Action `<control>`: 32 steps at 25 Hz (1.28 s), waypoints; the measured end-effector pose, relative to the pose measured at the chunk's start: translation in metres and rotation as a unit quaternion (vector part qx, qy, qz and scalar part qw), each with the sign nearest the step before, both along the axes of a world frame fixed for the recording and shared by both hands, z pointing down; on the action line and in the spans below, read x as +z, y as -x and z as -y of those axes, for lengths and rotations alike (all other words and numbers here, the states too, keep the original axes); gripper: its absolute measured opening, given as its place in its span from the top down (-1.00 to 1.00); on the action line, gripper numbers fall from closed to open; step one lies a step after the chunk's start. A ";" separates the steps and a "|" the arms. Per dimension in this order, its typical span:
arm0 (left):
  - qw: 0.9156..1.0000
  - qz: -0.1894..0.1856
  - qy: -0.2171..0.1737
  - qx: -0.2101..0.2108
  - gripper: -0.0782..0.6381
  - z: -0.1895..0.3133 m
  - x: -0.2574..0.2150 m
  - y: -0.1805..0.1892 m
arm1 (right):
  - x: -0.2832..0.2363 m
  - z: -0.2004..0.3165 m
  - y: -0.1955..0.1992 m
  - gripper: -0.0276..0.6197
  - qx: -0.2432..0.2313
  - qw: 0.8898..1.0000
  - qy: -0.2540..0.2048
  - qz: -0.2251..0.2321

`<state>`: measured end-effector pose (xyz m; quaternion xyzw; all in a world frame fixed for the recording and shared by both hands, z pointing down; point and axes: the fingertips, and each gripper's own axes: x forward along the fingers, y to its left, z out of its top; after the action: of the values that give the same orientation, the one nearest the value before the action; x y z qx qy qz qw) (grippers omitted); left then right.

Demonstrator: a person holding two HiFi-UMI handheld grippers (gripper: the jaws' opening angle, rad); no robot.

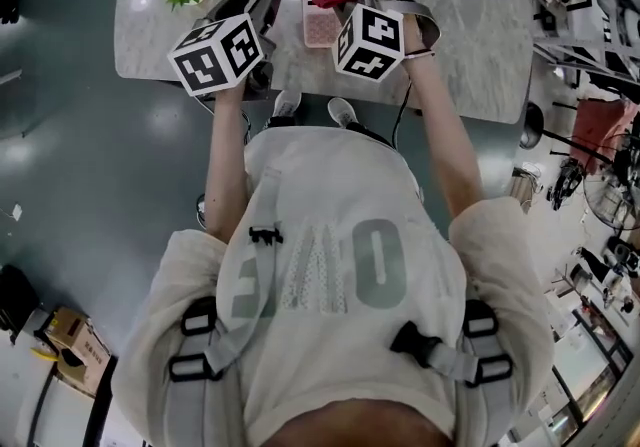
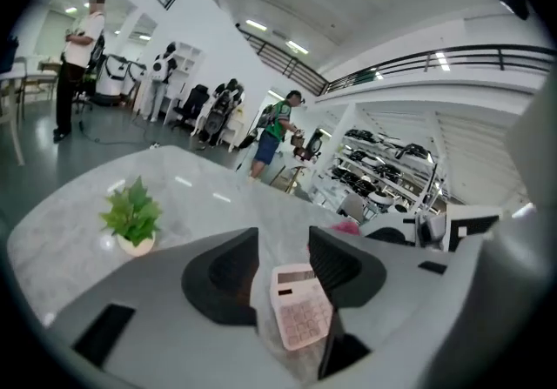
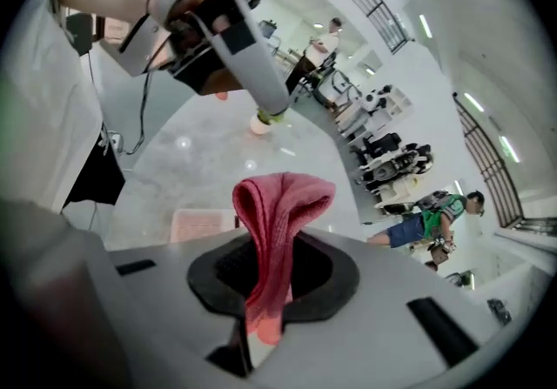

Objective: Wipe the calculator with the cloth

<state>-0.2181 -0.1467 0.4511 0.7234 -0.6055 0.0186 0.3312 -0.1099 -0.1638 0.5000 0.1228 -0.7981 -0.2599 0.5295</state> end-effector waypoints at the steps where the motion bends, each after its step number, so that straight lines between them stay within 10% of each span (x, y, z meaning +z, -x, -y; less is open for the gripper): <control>1: 1.000 0.015 -0.024 0.005 0.29 0.005 -0.016 0.000 | -0.019 0.010 0.001 0.74 0.014 1.000 -0.017 0.023; 8: 0.979 0.115 -0.169 -0.011 0.72 0.019 -0.114 -0.012 | -0.134 0.036 -0.028 0.74 0.113 0.968 -0.090 0.205; 14: 0.958 0.173 -0.229 0.025 0.73 0.025 -0.163 -0.042 | -0.187 0.025 -0.081 0.74 0.209 0.900 -0.099 0.369; 22: 0.936 0.227 -0.268 0.034 0.72 0.031 -0.178 -0.070 | -0.188 0.013 -0.146 0.74 0.309 0.832 -0.116 0.445; 32: 0.936 0.218 -0.276 0.017 0.73 0.036 -0.188 -0.071 | -0.181 0.014 -0.162 0.74 0.334 0.813 -0.085 0.469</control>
<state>-0.1474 -0.1824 0.2635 0.7745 -0.6320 0.0140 -0.0219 0.0520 -0.1774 0.3191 0.5333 -0.8343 -0.0444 0.1325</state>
